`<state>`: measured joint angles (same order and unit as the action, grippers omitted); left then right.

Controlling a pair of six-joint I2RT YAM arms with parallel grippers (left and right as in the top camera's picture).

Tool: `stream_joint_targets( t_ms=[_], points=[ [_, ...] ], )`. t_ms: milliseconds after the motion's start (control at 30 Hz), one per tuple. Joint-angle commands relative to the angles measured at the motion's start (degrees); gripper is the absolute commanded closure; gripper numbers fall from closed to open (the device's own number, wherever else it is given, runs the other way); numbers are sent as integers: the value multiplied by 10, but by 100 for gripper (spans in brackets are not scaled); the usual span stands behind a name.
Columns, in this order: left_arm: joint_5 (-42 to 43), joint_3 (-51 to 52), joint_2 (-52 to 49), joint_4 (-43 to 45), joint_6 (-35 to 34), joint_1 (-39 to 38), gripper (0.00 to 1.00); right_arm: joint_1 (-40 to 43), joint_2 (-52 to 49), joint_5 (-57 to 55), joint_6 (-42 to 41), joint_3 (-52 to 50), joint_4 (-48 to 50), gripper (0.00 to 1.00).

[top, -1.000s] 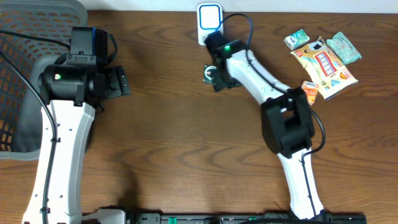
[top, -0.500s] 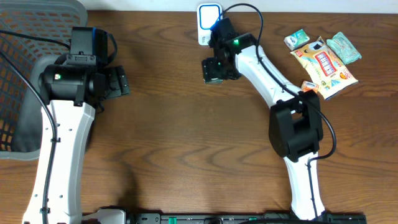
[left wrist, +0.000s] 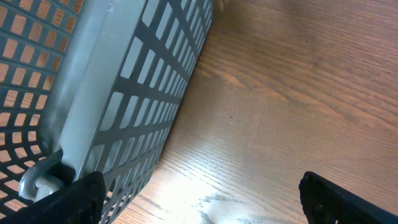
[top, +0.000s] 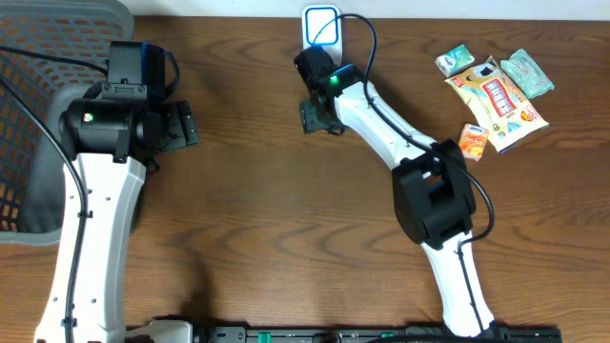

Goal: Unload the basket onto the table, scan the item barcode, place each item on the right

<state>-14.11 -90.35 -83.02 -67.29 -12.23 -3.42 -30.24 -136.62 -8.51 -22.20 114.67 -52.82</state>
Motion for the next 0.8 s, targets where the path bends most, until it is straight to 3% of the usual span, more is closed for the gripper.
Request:
stream_joint_targets(
  t_ms=[0, 467, 633, 767],
  points=[
    [-10, -5, 4, -2, -3, 3, 2, 3, -14, -73, -22, -1, -12, 28],
    [-10, -5, 4, -2, -3, 3, 2, 52, -1, -229, -52, 0, -139, 26],
    [-10, -5, 4, -2, -3, 3, 2, 69, 26, -161, -45, 0, -137, 26],
    [-10, -5, 4, -2, -3, 3, 2, 68, 46, -11, 24, 0, -94, 29]
  ],
)
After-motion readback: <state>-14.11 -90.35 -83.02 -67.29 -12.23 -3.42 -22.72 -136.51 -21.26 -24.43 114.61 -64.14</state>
